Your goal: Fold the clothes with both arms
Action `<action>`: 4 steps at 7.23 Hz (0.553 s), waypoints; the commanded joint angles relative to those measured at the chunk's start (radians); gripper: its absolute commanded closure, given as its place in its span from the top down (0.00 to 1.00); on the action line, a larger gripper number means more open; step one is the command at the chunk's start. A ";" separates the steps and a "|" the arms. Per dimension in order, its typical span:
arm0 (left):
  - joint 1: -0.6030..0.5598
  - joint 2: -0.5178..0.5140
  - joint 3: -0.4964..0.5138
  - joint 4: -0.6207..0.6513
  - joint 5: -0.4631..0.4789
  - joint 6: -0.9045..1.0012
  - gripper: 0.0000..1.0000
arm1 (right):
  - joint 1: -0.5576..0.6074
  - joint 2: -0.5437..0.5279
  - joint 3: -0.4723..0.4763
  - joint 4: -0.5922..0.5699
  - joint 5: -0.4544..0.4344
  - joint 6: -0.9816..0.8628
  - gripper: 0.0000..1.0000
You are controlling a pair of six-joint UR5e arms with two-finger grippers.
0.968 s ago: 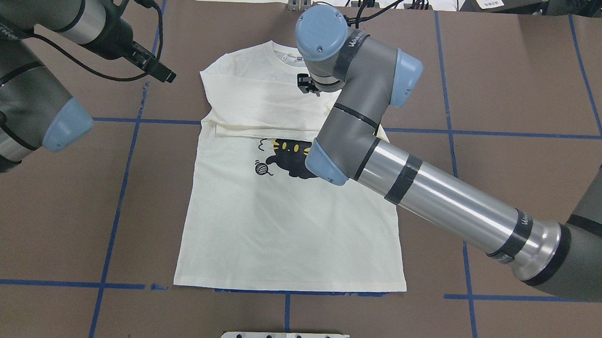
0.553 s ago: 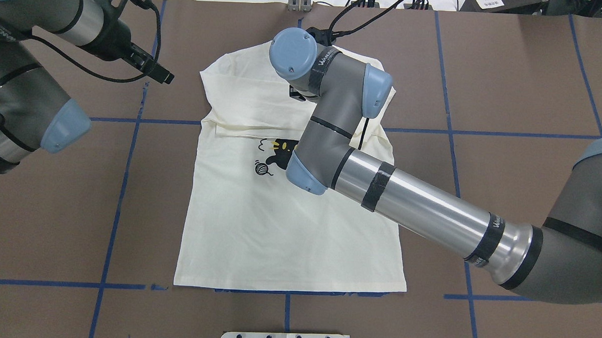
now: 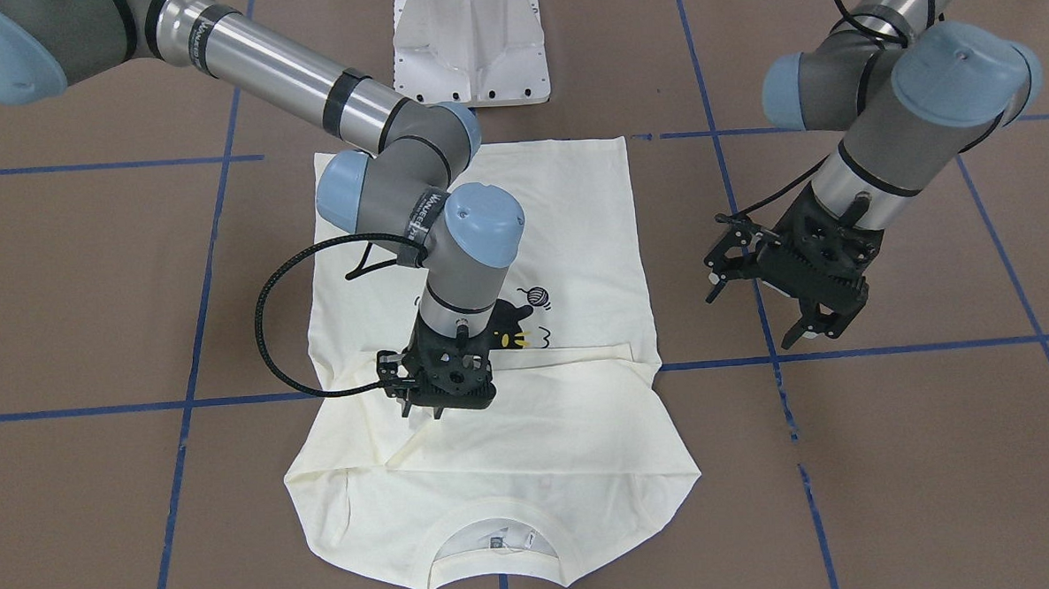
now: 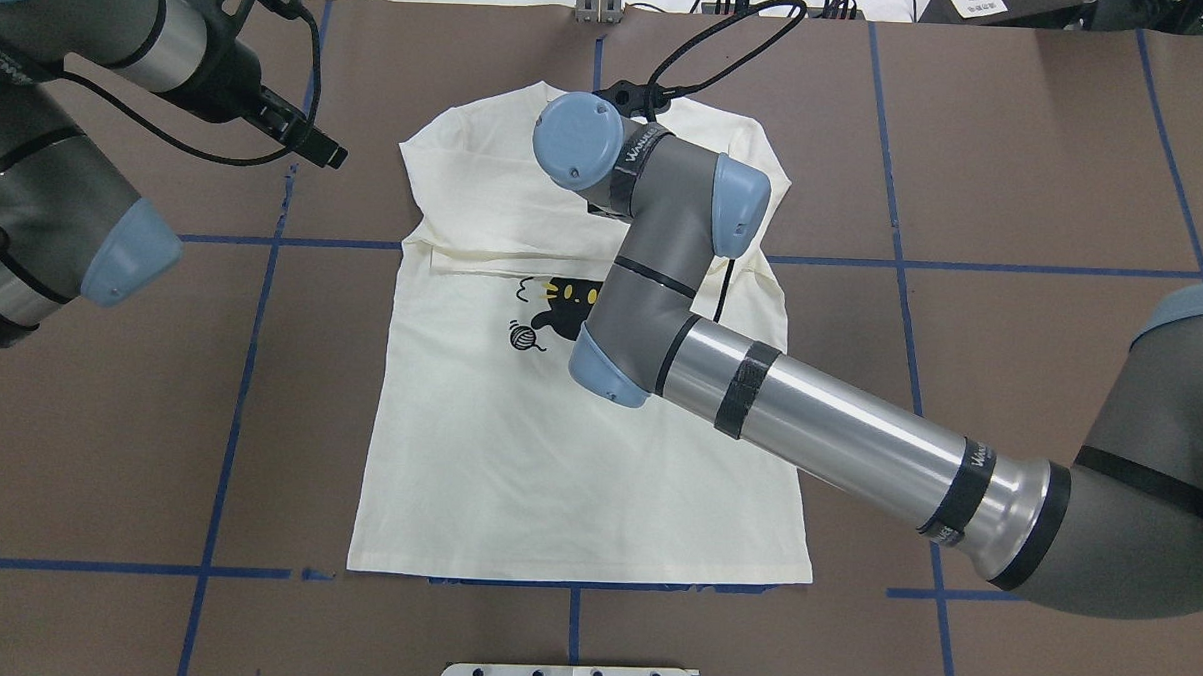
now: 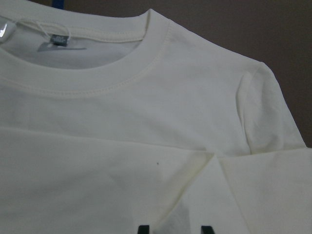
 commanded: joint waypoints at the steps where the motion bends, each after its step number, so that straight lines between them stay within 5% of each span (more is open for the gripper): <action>1: 0.000 0.001 0.000 0.000 0.000 0.000 1.00 | -0.001 0.001 -0.007 0.001 -0.017 0.004 0.46; 4: 0.000 0.009 -0.001 -0.018 0.000 -0.003 1.00 | -0.010 0.004 -0.021 0.001 -0.021 0.004 0.39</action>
